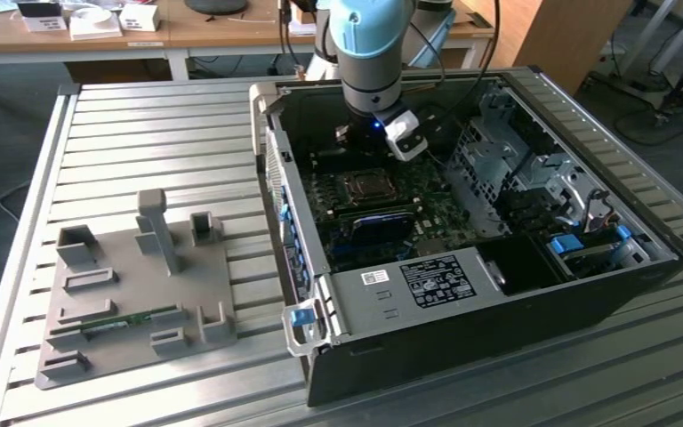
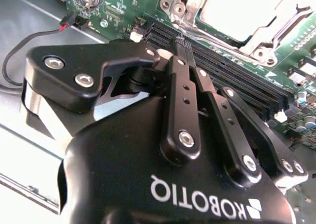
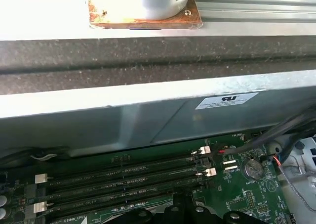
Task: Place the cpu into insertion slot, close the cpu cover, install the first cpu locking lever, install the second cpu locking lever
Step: 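Install the first cpu locking lever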
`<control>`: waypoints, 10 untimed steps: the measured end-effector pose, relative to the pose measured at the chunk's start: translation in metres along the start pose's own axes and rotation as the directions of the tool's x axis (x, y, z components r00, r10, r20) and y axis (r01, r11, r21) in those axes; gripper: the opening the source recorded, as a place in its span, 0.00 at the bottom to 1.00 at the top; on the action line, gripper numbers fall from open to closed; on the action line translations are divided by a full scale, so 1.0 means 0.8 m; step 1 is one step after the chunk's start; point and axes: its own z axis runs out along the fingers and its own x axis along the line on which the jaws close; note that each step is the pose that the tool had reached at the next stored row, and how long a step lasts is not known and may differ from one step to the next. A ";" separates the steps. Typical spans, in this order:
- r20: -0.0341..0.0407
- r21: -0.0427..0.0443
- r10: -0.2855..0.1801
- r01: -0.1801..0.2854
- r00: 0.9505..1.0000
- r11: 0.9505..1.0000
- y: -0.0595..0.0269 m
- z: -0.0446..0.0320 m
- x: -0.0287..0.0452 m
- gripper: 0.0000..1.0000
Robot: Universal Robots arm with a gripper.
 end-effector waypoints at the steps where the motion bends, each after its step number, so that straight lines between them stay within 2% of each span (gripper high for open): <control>1: -0.003 0.004 0.000 0.000 1.000 1.000 0.000 0.0001 -0.0003 0.11; 3: -0.013 0.019 0.000 0.000 1.000 1.000 0.000 0.0002 -0.0004 0.11; 6: -0.033 0.050 -0.001 0.003 0.999 0.999 0.000 0.0004 -0.0010 0.11; 7: -0.037 0.055 -0.001 0.003 0.999 0.998 0.000 0.0004 -0.0010 0.11; 10: -0.037 0.056 -0.001 0.003 0.999 0.998 0.000 0.0004 -0.0010 0.11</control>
